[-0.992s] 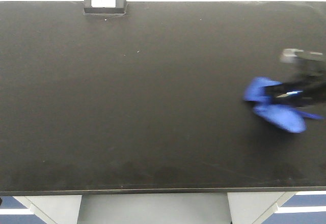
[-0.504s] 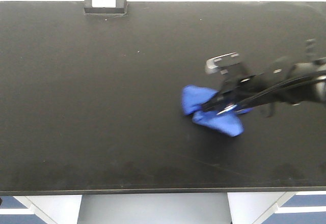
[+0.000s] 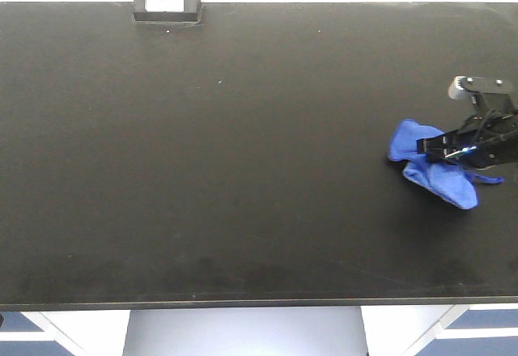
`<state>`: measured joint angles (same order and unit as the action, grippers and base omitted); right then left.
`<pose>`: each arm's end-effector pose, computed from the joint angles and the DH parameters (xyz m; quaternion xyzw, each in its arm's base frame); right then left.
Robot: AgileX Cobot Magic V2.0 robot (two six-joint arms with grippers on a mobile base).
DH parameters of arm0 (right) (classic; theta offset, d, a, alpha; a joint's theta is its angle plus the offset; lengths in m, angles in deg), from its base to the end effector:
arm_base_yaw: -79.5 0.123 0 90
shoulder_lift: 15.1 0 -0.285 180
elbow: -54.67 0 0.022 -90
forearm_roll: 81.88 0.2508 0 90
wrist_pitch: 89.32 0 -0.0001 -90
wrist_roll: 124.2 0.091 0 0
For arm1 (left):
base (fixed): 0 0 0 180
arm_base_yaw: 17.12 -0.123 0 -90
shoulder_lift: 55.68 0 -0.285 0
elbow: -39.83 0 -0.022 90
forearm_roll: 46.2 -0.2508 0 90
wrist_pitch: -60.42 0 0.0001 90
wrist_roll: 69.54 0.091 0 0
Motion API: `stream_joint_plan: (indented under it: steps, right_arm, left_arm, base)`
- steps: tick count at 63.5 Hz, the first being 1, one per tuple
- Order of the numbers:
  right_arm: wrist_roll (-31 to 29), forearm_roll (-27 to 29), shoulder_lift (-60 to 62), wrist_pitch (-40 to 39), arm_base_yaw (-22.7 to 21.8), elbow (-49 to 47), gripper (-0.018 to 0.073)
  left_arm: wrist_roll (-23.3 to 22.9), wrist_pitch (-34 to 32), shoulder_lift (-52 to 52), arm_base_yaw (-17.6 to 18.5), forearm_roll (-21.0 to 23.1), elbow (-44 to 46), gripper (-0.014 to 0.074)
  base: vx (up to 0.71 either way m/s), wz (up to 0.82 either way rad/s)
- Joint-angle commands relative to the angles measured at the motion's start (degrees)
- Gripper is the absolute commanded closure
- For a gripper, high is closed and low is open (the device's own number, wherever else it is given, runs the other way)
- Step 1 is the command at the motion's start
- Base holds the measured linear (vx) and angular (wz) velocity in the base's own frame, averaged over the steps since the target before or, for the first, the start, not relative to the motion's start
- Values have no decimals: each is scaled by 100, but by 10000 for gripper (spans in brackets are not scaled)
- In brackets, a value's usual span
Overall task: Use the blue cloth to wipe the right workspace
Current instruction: 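Wipe the cloth across the bench top with the right gripper and back, then open the right gripper to release the cloth and lift away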
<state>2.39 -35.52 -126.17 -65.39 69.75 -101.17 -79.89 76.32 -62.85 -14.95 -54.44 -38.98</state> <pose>0.3348 -0.0304 0.1494 -0.0345 0.9601 0.1021 0.2580 0.0550 0.0015 0.1795 -0.0141 0.7754 -0.0101 0.6312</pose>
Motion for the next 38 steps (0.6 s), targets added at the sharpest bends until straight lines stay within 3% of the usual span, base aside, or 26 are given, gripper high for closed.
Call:
stream_joint_plan:
  steps: [1, 14, 24, 38]
  right_arm:
    - [-576, 513, 223, 124, 23, -164, 405]
    - [-766, 801, 406, 53, 18, -165, 137]
    - [-766, 833, 762, -128, 18, -165, -14]
    - [-766, 940, 1843, -246, 18, -165, -28]
  left_arm:
    - [-49, -452, 89, 25, -6, -174, 602]
    - [-49, -452, 89, 25, -6, -174, 602]
    - [-49, -452, 89, 25, -6, -174, 602]
    - [-49, -452, 89, 25, -6, -174, 602]
  base:
    - [0, 0]
    - [0, 0]
    - [0, 0]
    - [0, 0]
